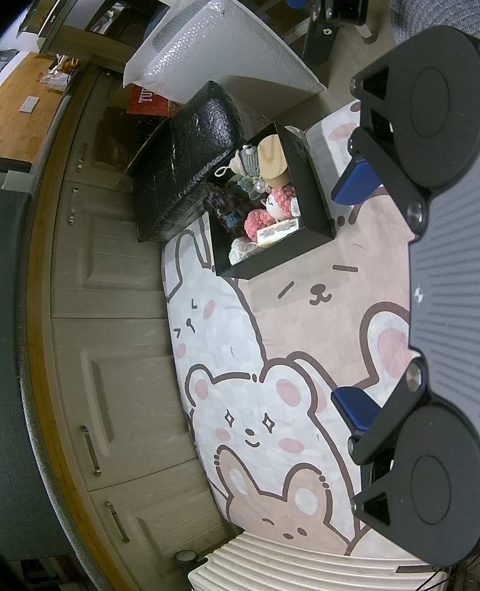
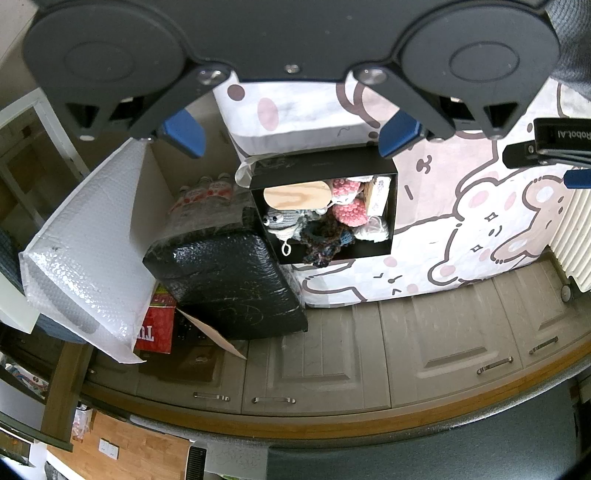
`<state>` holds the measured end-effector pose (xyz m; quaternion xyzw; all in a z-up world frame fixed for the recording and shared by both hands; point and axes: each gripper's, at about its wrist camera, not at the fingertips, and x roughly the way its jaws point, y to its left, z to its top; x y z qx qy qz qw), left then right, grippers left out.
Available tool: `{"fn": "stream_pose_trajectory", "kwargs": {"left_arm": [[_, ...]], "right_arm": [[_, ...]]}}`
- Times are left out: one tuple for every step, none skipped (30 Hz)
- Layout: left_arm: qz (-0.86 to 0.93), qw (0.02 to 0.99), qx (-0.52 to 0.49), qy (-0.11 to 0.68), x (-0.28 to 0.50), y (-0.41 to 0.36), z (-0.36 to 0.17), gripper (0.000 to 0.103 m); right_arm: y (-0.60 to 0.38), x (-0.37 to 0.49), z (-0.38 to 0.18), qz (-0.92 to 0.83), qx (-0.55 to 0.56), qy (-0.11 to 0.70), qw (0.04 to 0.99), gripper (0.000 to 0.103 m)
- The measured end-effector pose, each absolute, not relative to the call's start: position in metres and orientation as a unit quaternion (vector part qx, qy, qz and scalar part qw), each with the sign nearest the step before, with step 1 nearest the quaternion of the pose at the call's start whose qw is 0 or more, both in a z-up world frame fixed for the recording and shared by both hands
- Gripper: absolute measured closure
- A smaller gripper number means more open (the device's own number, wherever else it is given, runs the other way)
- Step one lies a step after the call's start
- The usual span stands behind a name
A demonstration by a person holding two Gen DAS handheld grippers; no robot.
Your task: Organize objects
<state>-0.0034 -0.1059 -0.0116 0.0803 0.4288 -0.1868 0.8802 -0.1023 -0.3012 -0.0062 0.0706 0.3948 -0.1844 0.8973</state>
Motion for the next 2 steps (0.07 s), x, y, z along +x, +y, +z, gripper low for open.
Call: {"fn": "stream_pose_trajectory", "kwargs": {"left_arm": [[-0.187,0.88,0.081,0.429,-0.0034,-0.1059,-0.0117,0.0],[-0.187,0.88,0.081,0.429,-0.0033,-0.1059,-0.0117,0.0]], "right_arm": [[-0.3013,-0.1023,-0.0061,-0.184,0.07,0.395,0.897,0.001],[-0.3012,-0.1023,-0.0061,-0.184,0.07,0.395,0.897,0.001]]}}
